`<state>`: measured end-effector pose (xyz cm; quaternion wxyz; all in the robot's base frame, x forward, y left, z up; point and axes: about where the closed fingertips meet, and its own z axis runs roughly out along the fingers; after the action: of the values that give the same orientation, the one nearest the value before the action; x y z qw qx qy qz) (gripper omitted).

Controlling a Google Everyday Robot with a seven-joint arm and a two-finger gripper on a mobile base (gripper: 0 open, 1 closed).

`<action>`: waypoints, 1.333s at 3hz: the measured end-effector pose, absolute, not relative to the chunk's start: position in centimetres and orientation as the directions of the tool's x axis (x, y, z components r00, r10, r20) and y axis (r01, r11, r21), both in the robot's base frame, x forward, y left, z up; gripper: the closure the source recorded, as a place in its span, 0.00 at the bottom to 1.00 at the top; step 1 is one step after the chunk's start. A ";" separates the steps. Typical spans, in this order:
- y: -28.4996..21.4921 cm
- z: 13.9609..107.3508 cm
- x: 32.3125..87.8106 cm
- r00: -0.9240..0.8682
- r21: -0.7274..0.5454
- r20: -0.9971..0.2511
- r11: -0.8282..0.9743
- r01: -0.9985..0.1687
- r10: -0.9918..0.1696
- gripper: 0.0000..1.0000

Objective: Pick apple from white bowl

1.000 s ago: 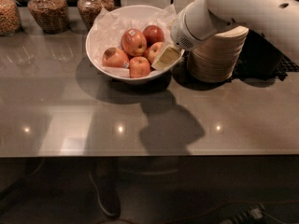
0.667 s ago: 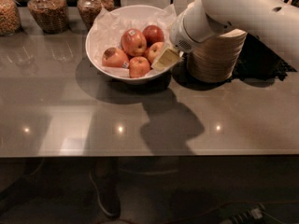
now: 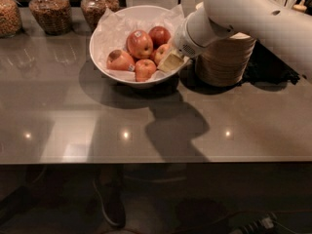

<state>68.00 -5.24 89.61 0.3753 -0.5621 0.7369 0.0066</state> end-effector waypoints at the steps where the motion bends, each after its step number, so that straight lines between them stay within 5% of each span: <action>1: -5.1 89.0 68.0 -0.102 -0.390 -0.560 0.370 -0.843 -0.822 0.52; 2: -4.9 88.6 67.9 -0.111 -0.371 -0.560 0.368 -0.853 -0.821 0.53; 4: -4.0 91.9 67.3 -0.028 -0.422 -0.597 0.344 -0.839 -0.802 0.94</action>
Offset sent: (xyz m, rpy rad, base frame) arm -0.0027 0.0029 -0.0139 0.0095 0.0703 0.0015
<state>67.33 -4.00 91.89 0.3981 -0.5723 0.7166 0.0233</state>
